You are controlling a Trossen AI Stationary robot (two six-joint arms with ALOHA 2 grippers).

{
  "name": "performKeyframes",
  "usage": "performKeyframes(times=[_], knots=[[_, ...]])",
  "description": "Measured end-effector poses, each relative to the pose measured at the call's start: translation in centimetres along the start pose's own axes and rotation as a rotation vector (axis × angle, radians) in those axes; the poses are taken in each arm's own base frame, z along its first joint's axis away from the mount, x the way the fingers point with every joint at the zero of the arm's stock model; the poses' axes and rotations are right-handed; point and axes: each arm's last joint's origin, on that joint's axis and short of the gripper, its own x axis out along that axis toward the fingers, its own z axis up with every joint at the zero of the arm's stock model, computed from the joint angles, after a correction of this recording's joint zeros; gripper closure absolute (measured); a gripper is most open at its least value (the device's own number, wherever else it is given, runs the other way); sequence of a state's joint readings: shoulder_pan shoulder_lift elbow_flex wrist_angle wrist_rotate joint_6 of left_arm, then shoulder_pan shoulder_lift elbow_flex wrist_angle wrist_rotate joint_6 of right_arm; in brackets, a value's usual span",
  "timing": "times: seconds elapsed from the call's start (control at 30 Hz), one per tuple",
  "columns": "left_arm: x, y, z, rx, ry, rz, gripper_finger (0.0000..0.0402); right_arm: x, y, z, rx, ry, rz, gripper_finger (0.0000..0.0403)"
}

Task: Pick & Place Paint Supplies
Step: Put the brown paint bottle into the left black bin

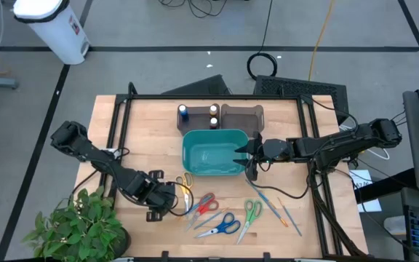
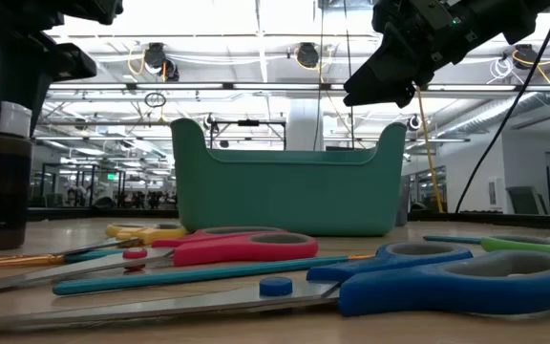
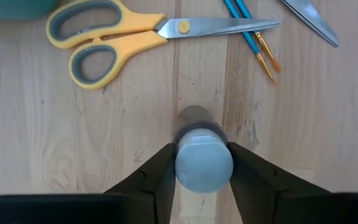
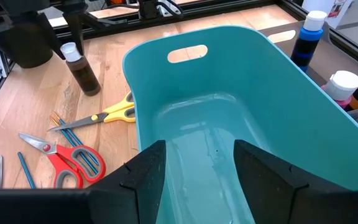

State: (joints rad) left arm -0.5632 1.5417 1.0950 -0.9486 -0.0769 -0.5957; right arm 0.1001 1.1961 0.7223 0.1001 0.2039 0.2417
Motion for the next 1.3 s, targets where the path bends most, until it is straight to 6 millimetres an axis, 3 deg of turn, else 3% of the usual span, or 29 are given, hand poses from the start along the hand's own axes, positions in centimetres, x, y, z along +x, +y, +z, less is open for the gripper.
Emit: performKeyframes(times=[0.1, 0.47, 0.63, 1.3], knots=[[-0.02, -0.01, 0.02, 0.013, -0.001, 0.000, 0.0281, 0.00, 0.00, 0.00, 0.000, 0.000, 0.000, 0.0222], [-0.02, 0.00, 0.02, 0.016, -0.002, 0.002, 0.0266, 0.00, -0.01, -0.04, -0.001, 0.005, -0.001, 0.0222], [-0.02, 0.00, 0.02, 0.016, -0.003, 0.002, 0.0281, 0.00, -0.01, -0.04, -0.001, 0.005, -0.001, 0.0222], [-0.02, 0.01, 0.06, 0.015, -0.012, 0.011, 0.0271, 0.00, -0.02, -0.04, -0.001, 0.005, -0.001, 0.0222]])
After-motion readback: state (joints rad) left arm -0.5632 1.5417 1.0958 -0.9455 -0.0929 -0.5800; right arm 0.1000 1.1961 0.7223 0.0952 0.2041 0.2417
